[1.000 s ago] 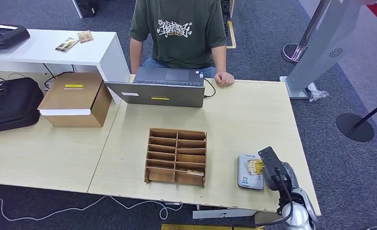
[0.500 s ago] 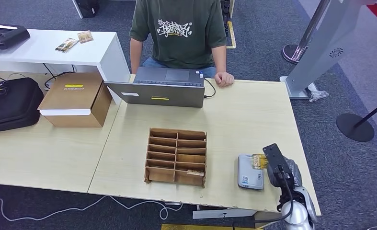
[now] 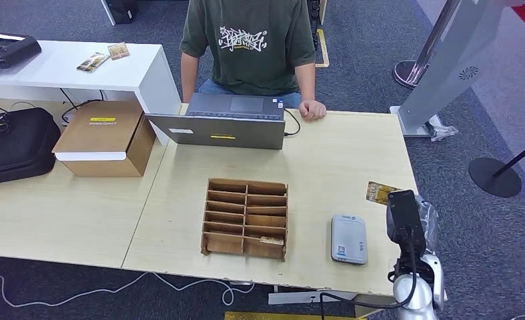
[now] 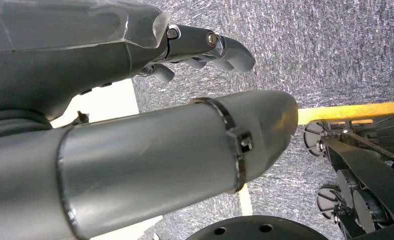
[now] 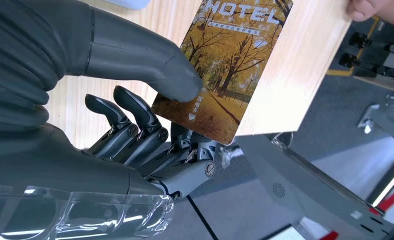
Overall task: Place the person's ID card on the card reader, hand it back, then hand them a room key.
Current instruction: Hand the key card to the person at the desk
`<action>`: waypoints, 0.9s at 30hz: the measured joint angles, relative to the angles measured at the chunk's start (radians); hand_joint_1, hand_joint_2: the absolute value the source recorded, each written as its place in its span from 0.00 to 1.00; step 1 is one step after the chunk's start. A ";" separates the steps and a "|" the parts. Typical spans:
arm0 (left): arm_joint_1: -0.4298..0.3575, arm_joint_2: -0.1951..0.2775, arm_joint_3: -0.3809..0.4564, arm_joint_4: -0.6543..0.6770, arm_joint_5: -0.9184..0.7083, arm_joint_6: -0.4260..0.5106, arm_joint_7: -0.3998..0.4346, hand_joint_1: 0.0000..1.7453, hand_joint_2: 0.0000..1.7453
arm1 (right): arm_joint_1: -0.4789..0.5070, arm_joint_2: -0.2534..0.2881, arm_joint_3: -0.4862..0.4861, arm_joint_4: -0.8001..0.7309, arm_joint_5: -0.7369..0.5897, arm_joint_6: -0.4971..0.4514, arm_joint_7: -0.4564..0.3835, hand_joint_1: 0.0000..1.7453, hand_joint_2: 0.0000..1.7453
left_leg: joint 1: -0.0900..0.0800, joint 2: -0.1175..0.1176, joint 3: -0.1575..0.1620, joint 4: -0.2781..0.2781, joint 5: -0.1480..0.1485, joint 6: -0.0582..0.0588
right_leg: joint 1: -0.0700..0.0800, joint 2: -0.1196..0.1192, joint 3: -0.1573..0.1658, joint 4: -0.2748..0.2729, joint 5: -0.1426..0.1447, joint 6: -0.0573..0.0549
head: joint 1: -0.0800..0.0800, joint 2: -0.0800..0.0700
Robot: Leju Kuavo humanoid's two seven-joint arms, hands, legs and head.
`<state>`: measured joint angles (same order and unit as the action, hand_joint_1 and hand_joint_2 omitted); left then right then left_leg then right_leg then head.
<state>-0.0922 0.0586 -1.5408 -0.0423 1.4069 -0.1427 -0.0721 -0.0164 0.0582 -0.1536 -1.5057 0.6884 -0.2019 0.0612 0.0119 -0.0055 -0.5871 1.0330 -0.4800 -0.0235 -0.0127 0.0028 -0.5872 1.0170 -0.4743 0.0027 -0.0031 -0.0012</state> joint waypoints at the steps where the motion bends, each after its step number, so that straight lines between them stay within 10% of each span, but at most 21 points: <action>1: 0.000 0.000 0.000 0.000 -0.001 0.000 0.000 0.00 0.00 | 0.000 0.001 0.001 -0.002 0.008 -0.006 -0.002 1.00 1.00 | 0.000 0.000 0.000 0.000 0.000 0.000 | 0.000 0.000 0.000 0.000 0.000 0.000 | 0.000 0.000; 9: 0.000 -0.001 0.000 0.000 -0.001 0.002 0.000 0.00 0.00 | -0.004 0.005 0.009 -0.003 0.069 -0.050 -0.005 1.00 1.00 | 0.000 0.000 0.000 0.000 0.000 0.000 | 0.000 0.000 0.000 0.000 0.000 0.000 | 0.000 0.000; 13: -0.004 -0.002 0.000 0.000 -0.011 0.006 -0.004 0.00 0.00 | -0.060 0.007 0.061 0.023 0.436 -0.239 0.023 1.00 1.00 | 0.000 0.000 0.000 0.000 0.000 0.000 | 0.000 0.000 0.000 0.000 0.000 0.000 | 0.000 0.000; 18: -0.005 -0.003 0.000 0.000 -0.025 0.006 -0.009 0.00 0.00 | -0.132 -0.004 0.123 0.094 0.839 -0.399 0.149 1.00 1.00 | 0.000 0.000 0.000 0.000 0.000 0.000 | 0.000 0.000 0.000 0.000 0.000 0.000 | 0.000 0.000; 27: -0.005 0.000 0.000 0.000 -0.054 0.002 -0.015 0.00 0.00 | -0.308 -0.171 0.432 0.267 0.885 -0.472 0.504 1.00 1.00 | 0.000 0.001 0.000 0.001 0.001 0.000 | 0.000 0.001 0.000 0.000 0.001 0.001 | 0.000 0.000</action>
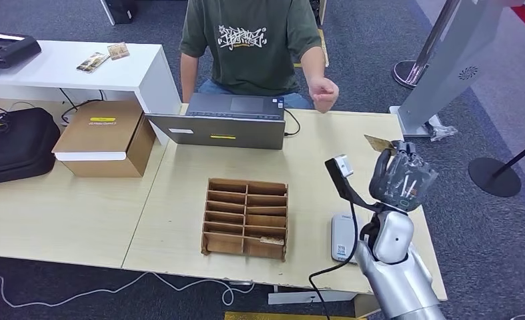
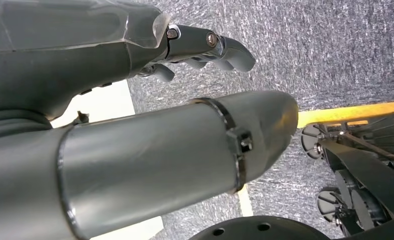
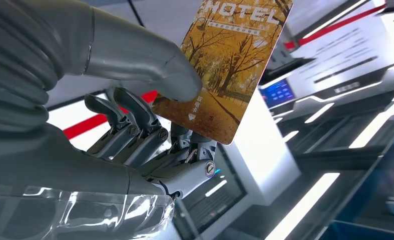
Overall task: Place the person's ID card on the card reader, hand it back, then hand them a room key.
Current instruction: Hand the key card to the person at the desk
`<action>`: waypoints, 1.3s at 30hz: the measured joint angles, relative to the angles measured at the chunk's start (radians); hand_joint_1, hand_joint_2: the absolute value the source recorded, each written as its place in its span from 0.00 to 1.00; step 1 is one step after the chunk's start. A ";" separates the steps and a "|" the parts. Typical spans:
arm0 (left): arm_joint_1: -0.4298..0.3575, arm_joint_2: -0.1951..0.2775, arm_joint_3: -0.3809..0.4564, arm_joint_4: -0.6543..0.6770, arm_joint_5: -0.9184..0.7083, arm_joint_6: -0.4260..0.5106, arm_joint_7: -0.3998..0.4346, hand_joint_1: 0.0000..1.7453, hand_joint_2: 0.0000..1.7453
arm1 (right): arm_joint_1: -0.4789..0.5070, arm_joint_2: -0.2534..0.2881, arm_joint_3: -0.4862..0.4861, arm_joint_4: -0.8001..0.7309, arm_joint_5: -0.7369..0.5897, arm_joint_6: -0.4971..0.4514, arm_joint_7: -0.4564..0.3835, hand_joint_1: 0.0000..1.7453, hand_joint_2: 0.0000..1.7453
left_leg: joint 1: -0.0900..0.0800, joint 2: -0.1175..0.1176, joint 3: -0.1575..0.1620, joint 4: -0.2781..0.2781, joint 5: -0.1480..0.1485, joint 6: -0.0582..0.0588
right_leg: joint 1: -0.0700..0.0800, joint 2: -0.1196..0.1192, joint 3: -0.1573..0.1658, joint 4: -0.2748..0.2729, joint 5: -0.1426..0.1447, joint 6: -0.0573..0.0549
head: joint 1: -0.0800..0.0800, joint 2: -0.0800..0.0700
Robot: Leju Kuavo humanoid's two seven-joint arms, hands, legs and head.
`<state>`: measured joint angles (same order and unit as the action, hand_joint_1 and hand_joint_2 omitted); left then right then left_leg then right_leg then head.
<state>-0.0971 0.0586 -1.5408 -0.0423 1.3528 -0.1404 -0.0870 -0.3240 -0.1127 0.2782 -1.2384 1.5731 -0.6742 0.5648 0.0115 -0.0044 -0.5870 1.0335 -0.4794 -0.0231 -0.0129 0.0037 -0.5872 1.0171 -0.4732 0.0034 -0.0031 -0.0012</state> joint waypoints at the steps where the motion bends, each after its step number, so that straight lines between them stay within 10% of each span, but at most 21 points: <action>1: 0.000 0.001 0.000 0.000 -0.007 0.000 0.000 0.00 0.00 | -0.021 -0.009 0.028 0.020 0.000 -0.001 0.007 1.00 1.00 | 0.000 0.000 0.000 0.000 0.000 0.000 | 0.000 0.000 0.000 0.000 0.000 0.000 | 0.000 0.000; 23: -0.018 0.016 0.000 -0.029 -0.083 -0.007 0.018 0.00 0.00 | -0.531 0.051 0.152 0.522 0.000 -0.002 -0.124 1.00 1.00 | 0.000 -0.001 0.000 0.000 0.001 0.000 | 0.000 0.000 0.000 0.001 0.000 0.000 | 0.000 0.000; 39: -0.030 0.018 0.000 -0.034 -0.119 -0.012 0.040 0.00 0.00 | -0.672 0.093 0.195 0.760 0.000 -0.003 -0.090 1.00 1.00 | 0.000 -0.002 0.000 0.001 0.001 0.000 | 0.000 -0.001 0.000 0.001 0.000 0.000 | 0.000 0.000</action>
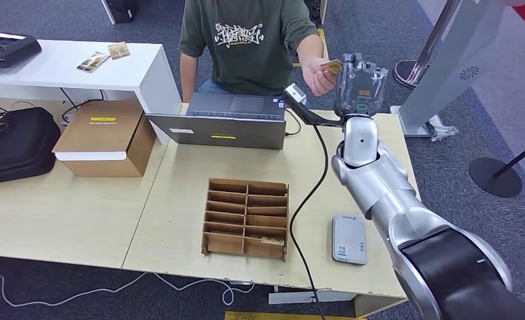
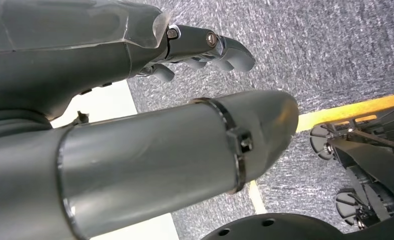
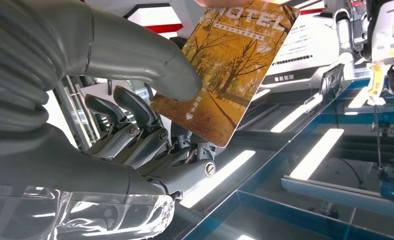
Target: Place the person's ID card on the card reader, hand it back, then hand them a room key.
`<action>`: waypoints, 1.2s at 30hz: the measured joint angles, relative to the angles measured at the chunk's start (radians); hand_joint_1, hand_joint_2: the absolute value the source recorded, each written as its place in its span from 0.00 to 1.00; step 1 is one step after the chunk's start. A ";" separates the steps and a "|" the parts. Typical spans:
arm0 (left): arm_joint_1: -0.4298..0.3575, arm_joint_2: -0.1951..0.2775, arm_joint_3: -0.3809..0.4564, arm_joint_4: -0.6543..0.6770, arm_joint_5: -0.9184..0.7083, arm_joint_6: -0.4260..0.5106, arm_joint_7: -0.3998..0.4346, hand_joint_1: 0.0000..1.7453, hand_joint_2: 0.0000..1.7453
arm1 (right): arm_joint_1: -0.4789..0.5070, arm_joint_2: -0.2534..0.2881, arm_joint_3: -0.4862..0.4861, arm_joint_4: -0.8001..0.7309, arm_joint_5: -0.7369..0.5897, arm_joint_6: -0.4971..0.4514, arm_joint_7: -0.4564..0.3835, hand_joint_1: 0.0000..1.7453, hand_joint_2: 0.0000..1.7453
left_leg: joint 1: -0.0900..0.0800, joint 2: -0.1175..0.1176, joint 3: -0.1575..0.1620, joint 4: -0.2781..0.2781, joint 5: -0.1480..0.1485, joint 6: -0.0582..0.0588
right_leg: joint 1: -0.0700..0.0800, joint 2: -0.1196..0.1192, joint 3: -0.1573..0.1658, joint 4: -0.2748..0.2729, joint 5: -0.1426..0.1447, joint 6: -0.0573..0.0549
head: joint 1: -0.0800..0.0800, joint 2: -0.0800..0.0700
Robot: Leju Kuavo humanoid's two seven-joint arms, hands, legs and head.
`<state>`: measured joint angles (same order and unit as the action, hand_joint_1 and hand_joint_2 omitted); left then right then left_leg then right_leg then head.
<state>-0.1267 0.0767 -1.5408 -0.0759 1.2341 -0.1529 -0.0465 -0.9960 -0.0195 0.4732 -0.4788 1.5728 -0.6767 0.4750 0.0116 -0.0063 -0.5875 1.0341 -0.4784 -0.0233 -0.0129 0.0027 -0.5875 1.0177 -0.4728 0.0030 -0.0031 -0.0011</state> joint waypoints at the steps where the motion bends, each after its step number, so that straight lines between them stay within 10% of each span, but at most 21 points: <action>1: -0.002 0.000 0.000 0.000 -0.002 0.000 0.003 0.00 0.00 | 0.000 0.000 0.001 0.003 0.000 0.000 0.002 1.00 1.00 | 0.000 0.000 0.000 0.000 0.000 0.000 | 0.000 0.000 0.000 0.000 0.000 0.000 | 0.000 0.000; 9: -0.006 0.000 0.000 0.000 0.000 0.000 0.006 0.00 0.00 | -0.003 0.000 0.005 0.020 0.000 0.000 -0.001 1.00 1.00 | 0.000 0.000 0.000 0.000 0.000 0.000 | 0.000 0.000 0.000 0.000 0.000 0.000 | 0.000 0.000; 13: -0.005 0.000 0.000 0.000 0.004 0.000 0.006 0.00 0.00 | -0.006 0.000 0.009 0.026 0.000 0.000 -0.001 0.01 1.00 | 0.000 0.000 0.000 0.000 0.000 0.000 | 0.000 0.000 0.000 0.000 0.000 0.000 | 0.000 0.000; 36: -0.005 0.000 0.000 0.000 0.013 0.001 0.006 0.00 0.00 | -0.008 0.000 0.030 0.041 0.000 -0.001 0.012 0.00 1.00 | 0.000 0.000 0.000 0.000 0.000 0.000 | 0.000 0.000 0.000 0.000 0.000 0.000 | 0.000 0.000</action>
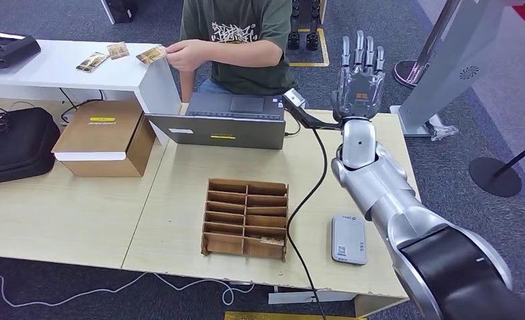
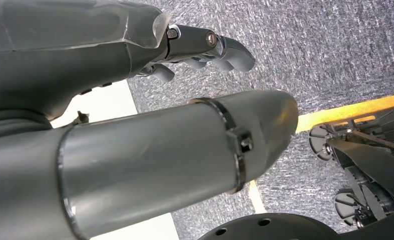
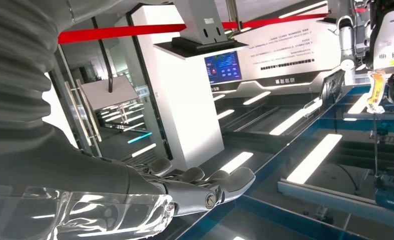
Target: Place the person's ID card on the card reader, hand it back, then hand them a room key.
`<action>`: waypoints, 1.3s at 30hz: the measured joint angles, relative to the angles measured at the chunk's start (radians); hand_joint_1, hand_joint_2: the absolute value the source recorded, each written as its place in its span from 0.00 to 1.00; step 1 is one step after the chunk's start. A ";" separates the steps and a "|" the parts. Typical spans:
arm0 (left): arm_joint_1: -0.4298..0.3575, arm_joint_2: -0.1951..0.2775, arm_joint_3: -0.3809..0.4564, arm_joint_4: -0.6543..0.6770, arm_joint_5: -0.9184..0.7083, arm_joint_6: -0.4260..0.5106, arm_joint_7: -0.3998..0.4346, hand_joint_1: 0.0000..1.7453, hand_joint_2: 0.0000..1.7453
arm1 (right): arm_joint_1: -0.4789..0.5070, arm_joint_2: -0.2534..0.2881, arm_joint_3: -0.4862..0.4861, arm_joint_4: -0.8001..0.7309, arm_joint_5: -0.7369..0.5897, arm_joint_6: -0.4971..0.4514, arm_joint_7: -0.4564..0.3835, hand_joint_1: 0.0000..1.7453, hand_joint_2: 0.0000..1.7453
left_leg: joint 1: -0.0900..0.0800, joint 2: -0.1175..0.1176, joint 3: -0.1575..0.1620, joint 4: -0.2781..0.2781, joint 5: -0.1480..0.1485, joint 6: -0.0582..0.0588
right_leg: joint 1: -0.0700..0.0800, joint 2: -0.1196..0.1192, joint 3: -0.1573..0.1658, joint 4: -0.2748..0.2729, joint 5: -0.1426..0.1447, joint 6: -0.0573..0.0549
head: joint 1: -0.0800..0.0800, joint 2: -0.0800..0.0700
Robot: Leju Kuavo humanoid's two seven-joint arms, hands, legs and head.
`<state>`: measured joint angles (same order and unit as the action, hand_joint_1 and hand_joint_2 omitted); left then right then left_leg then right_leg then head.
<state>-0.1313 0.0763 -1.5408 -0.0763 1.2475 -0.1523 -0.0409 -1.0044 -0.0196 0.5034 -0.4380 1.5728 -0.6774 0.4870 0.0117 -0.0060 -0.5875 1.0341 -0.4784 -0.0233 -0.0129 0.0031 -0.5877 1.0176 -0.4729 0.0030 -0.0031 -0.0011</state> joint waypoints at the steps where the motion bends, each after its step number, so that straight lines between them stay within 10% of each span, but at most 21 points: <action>1: 0.000 0.000 0.000 0.000 0.000 0.000 0.000 0.00 0.00 | 0.001 0.000 0.000 -0.001 0.000 0.000 0.002 0.00 1.00 | 0.000 0.000 0.000 0.000 0.000 0.000 | 0.000 0.000 0.000 0.000 0.000 0.000 | 0.000 0.000; 39: 0.034 0.001 0.001 0.000 0.084 -0.002 -0.023 0.00 0.00 | 0.421 -0.206 -0.063 -0.540 0.000 0.000 0.033 0.00 1.00 | 0.000 0.000 -0.001 0.000 -0.001 0.000 | 0.000 -0.001 0.000 -0.001 0.000 0.000 | 0.000 0.000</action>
<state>-0.0974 0.0774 -1.5400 -0.0763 1.3312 -0.1543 -0.0641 -0.5832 -0.2258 0.4408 -0.9785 1.5728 -0.6775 0.5197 0.0116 -0.0064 -0.5881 1.0341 -0.4791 -0.0229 -0.0130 0.0026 -0.5880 1.0169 -0.4732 0.0034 -0.0031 -0.0012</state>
